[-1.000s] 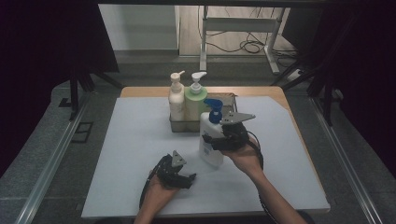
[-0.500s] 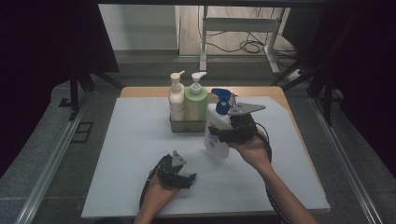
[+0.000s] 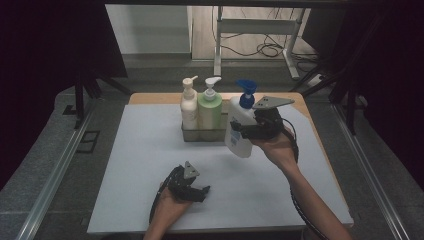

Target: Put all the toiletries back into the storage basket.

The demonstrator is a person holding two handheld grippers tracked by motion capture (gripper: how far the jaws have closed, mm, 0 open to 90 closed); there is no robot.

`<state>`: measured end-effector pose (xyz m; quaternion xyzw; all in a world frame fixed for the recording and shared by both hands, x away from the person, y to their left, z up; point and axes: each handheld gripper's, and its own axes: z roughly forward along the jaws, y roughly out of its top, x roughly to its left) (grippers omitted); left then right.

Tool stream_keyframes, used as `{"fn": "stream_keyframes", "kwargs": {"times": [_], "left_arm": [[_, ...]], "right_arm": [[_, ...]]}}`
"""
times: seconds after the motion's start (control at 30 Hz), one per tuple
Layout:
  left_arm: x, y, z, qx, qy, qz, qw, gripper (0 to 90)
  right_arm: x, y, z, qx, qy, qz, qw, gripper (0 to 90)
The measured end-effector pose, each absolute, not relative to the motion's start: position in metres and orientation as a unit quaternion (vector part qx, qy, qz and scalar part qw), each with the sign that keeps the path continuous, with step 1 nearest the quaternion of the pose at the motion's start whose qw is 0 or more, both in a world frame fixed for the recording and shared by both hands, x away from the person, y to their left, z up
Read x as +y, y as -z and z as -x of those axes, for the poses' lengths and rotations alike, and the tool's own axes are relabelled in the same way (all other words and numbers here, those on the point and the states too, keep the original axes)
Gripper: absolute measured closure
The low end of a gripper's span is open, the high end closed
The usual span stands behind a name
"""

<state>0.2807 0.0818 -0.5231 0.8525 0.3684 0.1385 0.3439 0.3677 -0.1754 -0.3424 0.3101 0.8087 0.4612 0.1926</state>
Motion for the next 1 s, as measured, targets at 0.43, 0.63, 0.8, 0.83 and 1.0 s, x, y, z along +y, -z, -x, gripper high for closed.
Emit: {"fn": "stream_keyframes", "kwargs": {"times": [0.43,0.63,0.8,0.83,1.0], "left_arm": [[0.082,0.523,-0.281,0.368,-0.139,-0.853,0.344,12.7],[0.082,0.523,-0.281,0.368,-0.139,-0.853,0.344,12.7],[0.082,0.523,-0.281,0.368,-0.14,-0.853,0.344,12.7],[0.082,0.523,-0.28,0.368,-0.139,-0.852,0.345,12.7],[0.082,0.523,-0.28,0.368,-0.139,-0.852,0.345,12.8]], "right_arm": [[-0.177,0.331,-0.392,0.8,-0.455,-0.323,0.219,37.5],[-0.176,0.33,-0.403,0.791,-0.46,-0.335,0.224,37.6],[-0.176,0.329,-0.413,0.786,-0.458,-0.344,0.234,37.6],[-0.176,0.329,-0.415,0.785,-0.457,-0.345,0.235,37.6],[-0.176,0.329,-0.423,0.782,-0.457,-0.35,0.237,37.6]]}}
